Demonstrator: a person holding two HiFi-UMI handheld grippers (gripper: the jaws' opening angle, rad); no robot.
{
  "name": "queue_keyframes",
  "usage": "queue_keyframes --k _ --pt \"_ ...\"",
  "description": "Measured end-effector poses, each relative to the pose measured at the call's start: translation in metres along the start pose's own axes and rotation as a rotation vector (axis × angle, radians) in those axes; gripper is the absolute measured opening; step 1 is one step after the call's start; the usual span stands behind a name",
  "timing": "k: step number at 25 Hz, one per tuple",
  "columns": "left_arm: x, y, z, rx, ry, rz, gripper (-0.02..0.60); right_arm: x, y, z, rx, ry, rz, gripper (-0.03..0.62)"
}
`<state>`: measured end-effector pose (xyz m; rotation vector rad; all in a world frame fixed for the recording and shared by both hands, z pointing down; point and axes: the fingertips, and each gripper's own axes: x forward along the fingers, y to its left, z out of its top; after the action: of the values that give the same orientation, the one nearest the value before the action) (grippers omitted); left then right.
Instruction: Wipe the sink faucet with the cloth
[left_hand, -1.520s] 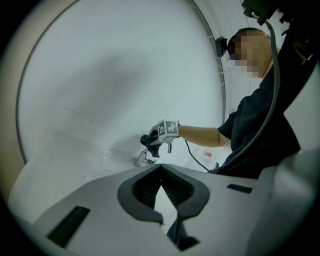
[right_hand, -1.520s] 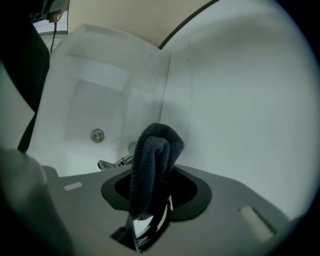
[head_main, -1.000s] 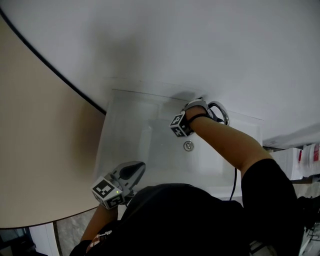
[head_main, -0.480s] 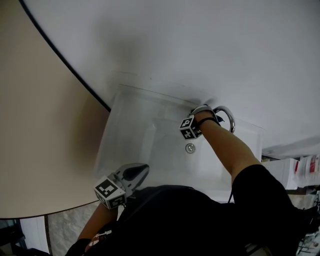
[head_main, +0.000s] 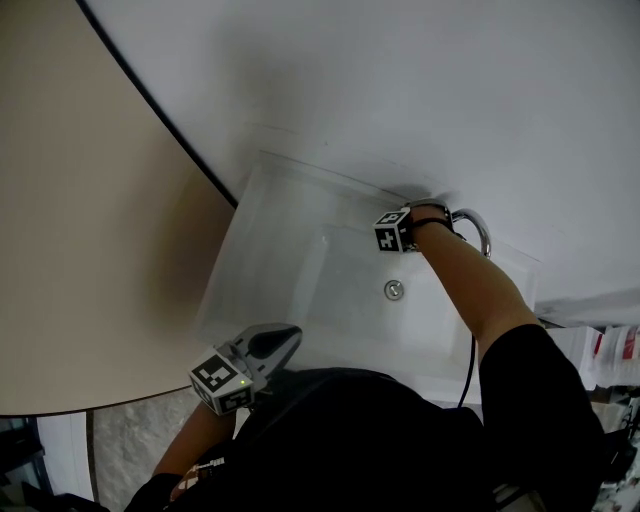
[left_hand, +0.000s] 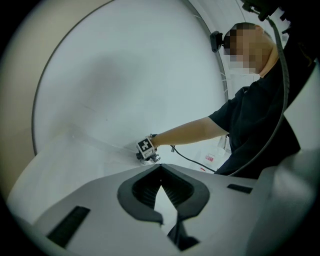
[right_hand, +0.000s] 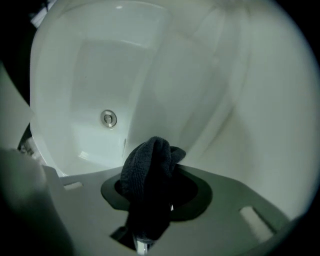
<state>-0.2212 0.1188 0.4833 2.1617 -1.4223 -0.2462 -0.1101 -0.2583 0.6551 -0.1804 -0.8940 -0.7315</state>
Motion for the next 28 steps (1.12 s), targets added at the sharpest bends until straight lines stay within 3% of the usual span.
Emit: queue_keyframes --k 7,17,24,28 --pt "0.011 -0.007 0.003 0.017 -0.009 -0.066 0.000 -0.051 -0.022 -0.060 0.404 0.020 0.215 0.129" --pt "0.010 -0.011 0.006 0.037 0.008 -0.107 0.000 -0.101 -0.022 -0.098 0.621 -0.120 0.387 0.129" --pt "0.015 -0.014 0.009 0.054 0.023 -0.158 0.000 -0.138 -0.015 -0.140 0.813 -0.379 0.493 0.130" --pt "0.023 -0.021 0.015 0.063 0.040 -0.191 0.001 -0.154 0.013 -0.171 0.969 -0.655 0.568 0.130"
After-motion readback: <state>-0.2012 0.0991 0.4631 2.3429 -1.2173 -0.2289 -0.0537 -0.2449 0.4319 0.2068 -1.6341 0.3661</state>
